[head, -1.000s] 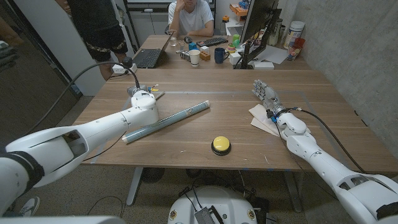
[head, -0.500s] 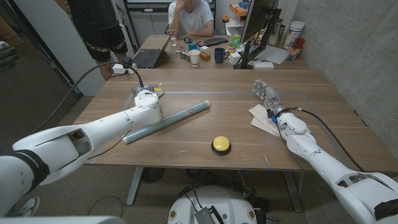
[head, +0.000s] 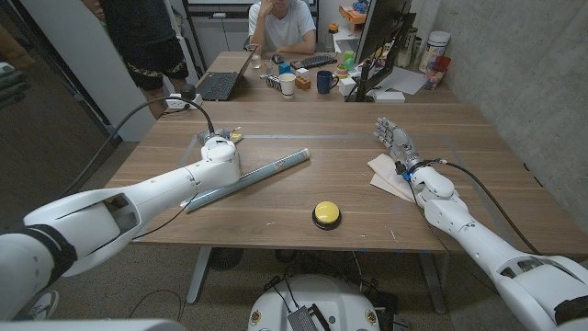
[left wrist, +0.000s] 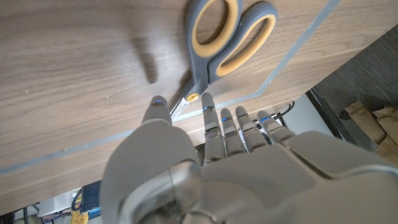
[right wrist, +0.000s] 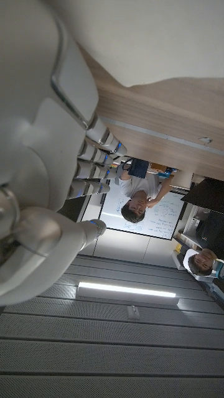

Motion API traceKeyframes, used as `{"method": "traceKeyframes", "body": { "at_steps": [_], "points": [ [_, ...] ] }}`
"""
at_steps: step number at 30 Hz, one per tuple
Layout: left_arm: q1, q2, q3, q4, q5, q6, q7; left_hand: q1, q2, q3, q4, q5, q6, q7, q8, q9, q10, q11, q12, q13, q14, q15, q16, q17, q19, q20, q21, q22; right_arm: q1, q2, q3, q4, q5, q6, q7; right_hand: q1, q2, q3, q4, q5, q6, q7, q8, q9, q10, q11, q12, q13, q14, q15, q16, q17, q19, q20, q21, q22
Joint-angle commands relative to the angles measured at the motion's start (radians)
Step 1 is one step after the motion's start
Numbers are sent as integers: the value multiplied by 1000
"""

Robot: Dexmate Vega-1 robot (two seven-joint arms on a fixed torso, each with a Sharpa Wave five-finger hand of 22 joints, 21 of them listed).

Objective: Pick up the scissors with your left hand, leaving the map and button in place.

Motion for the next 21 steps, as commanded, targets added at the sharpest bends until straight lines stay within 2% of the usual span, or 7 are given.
{"method": "traceKeyframes", "body": {
  "at_steps": [1,11,21],
  "points": [
    [10,8,0,-10,-19,21,13,-7,1,-4,2,-2,10,3,-4,3,7,-3,-2,3,8,6,-3,2,2,10,5,4,3,-2,-3,10,0,-11,3,3,-8,-1,-1,5,8,-3,3,2,9,-4,2,2,10,1,0,1,7,-28,-3,4],
    [14,20,-3,-14,-32,22,19,-6,2,-5,2,-2,16,4,-5,4,7,-5,-2,3,8,5,-4,2,2,10,5,4,8,1,-3,27,0,-7,11,2,-8,-1,-1,4,8,-3,2,2,8,-5,1,2,11,2,0,1,6,-27,-4,4],
    [9,4,3,23,-37,-2,31,-6,7,-4,5,-2,20,4,-7,4,12,-7,-1,3,7,5,-4,3,2,10,6,5,16,6,-2,48,1,2,19,2,-8,-2,-2,4,8,-3,2,2,8,-5,0,2,11,1,0,1,6,-26,-4,4]
  ]
}}
